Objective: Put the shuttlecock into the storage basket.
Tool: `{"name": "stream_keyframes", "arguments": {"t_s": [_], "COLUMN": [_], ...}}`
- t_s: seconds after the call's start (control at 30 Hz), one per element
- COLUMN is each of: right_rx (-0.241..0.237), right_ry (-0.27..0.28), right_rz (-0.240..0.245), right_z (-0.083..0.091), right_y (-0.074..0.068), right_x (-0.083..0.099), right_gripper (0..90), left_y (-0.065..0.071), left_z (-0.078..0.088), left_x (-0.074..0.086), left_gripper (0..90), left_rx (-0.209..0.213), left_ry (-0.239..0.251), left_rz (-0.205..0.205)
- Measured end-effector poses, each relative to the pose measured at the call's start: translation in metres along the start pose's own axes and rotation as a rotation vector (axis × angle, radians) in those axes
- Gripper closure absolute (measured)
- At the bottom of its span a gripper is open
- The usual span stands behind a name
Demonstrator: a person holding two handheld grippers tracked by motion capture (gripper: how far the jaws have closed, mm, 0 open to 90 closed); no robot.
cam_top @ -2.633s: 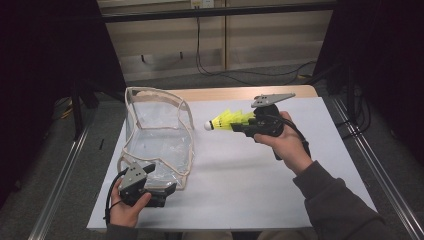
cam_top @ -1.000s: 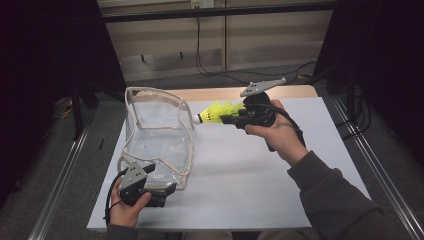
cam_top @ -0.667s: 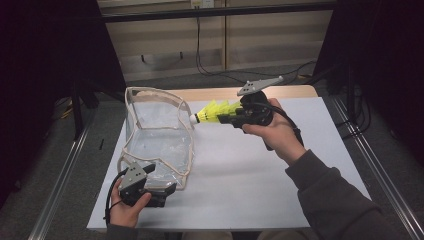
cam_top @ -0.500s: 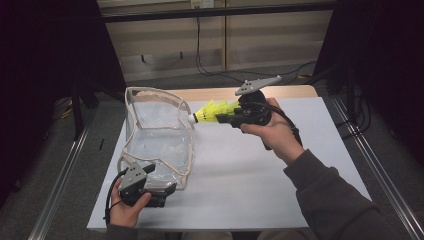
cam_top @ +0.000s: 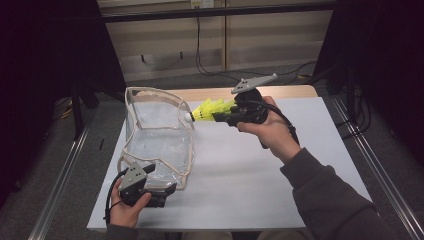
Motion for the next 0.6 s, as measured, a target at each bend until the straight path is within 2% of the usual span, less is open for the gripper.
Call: {"name": "stream_keyframes", "arguments": {"t_s": [0.6], "right_rx": [-0.019], "right_ry": [0.009], "right_rz": [0.012], "right_z": [-0.009], "right_y": [-0.013], "right_x": [-0.010], "right_gripper": [79.6], "left_y": [0.000], "left_z": [0.000], "left_x": [0.000], "left_gripper": [3.8], "left_rx": [0.001], "left_ry": [0.000], "left_rz": [-0.004]}}
Point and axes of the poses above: each handheld gripper's, and its own axes: z roughly backward along the jaws, x roughly out of its underside, y roughly to its right, the point moved 10 cm from there along -z, roughly forward along the jaws, and after that the axes turned 2 degrees about -y, right-handed, at the moved point
